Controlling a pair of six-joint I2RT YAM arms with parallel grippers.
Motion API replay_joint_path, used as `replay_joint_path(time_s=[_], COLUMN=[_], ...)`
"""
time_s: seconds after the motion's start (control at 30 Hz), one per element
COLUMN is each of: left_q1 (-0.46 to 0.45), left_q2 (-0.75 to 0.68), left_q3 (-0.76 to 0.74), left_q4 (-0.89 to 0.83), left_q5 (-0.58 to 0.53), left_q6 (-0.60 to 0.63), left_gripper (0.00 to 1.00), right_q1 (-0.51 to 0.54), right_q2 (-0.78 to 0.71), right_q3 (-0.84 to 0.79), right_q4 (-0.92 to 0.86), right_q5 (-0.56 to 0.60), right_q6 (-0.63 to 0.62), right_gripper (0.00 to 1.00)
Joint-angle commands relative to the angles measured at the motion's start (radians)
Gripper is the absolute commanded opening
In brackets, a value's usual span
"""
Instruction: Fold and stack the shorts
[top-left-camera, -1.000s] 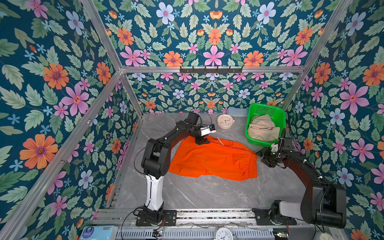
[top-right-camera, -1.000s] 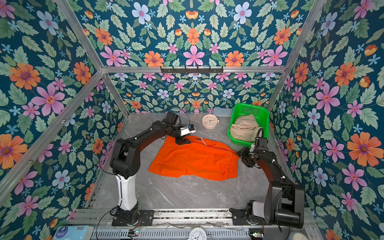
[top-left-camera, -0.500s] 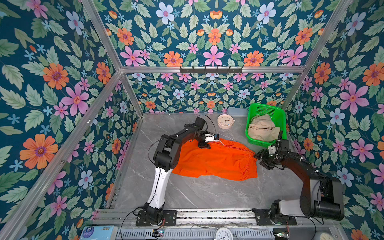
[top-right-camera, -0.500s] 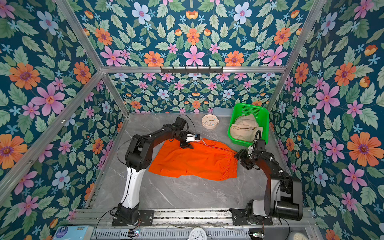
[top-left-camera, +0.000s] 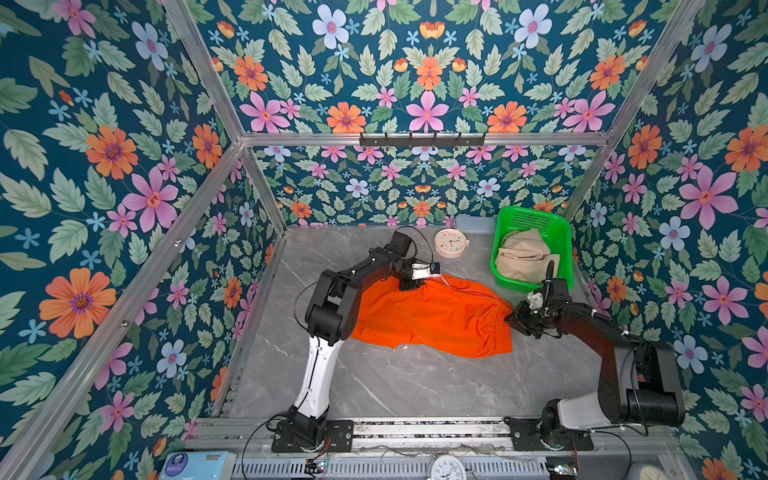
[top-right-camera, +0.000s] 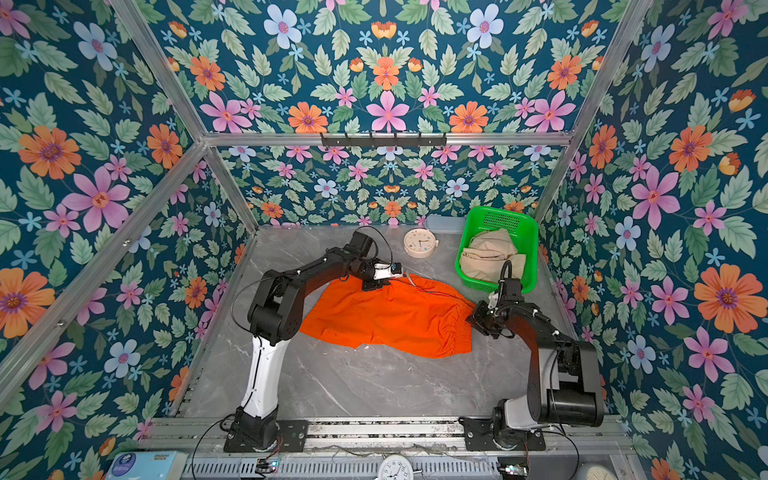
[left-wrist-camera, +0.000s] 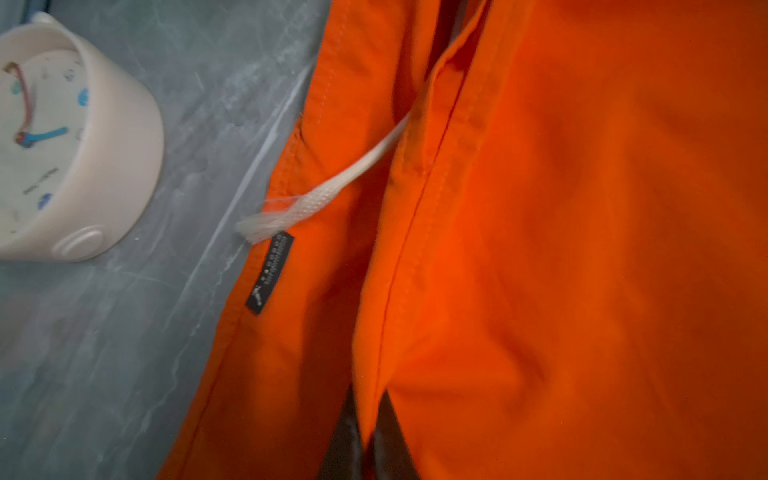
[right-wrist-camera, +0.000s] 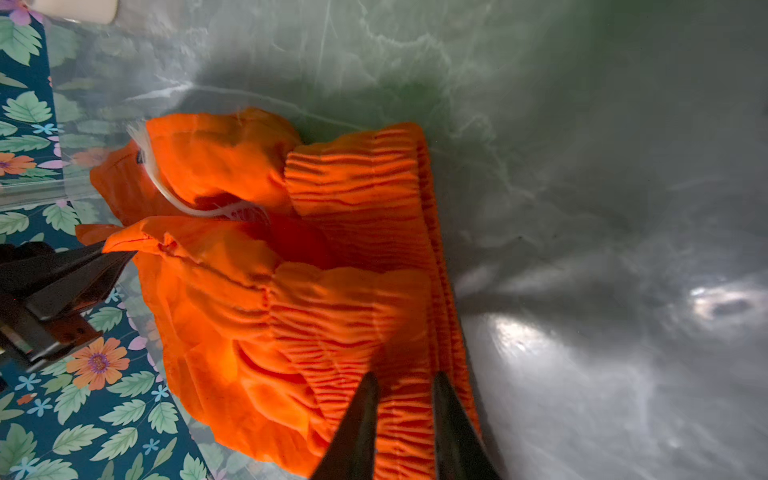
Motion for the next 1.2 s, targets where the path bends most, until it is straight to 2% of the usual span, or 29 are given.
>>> replay_joint_path(time_s=[0.0,0.07,0.2,0.33,0.4,0.5,0.67,0.8,0.9,1.0,1.17], left_q1=[0.001,0.001,0.001,0.001,-0.001,-0.001,-0.001,-0.001,0.0,0.002,0.02], left_q2=[-0.044,-0.064,-0.066,0.032,0.111,0.185,0.158,0.024,-0.083,-0.166,-0.263], left_q3=[-0.003,-0.004,0.012,0.104,0.184,0.247,0.22,0.113,0.026,-0.069,-0.268], left_q4=[0.006,0.028,0.129,0.181,0.165,0.172,0.215,0.238,0.232,0.212,0.176], left_q5=[-0.001,-0.011,-0.056,-0.154,-0.214,-0.269,-0.32,-0.352,-0.384,-0.425,-0.398], left_q6=[-0.042,-0.078,-0.178,-0.28,-0.321,-0.364,-0.417,-0.462,-0.547,-0.706,-0.98], left_gripper=[0.06,0.05,0.04,0.09,0.17,0.42,0.72,0.75,0.76,0.77,0.76], right_q1=[0.002,0.002,0.002,0.002,0.002,0.002,0.035,0.127,0.234,0.347,0.483], right_q2=[-0.031,-0.06,-0.118,-0.117,-0.095,-0.088,-0.133,-0.169,-0.172,-0.131,0.026], right_q3=[-0.003,-0.003,-0.003,-0.001,0.006,0.007,0.037,0.076,0.102,0.133,0.21], right_q4=[0.03,0.031,0.039,0.063,0.065,0.072,0.016,-0.032,-0.028,0.015,0.076], right_q5=[0.001,0.001,0.009,0.024,0.027,0.019,0.066,0.13,0.183,0.221,0.23], right_q6=[0.014,0.02,0.037,0.049,0.057,0.074,0.067,0.074,0.101,0.124,0.148], right_gripper=[0.13,0.08,0.05,0.03,0.04,0.12,0.32,0.36,0.36,0.35,0.36])
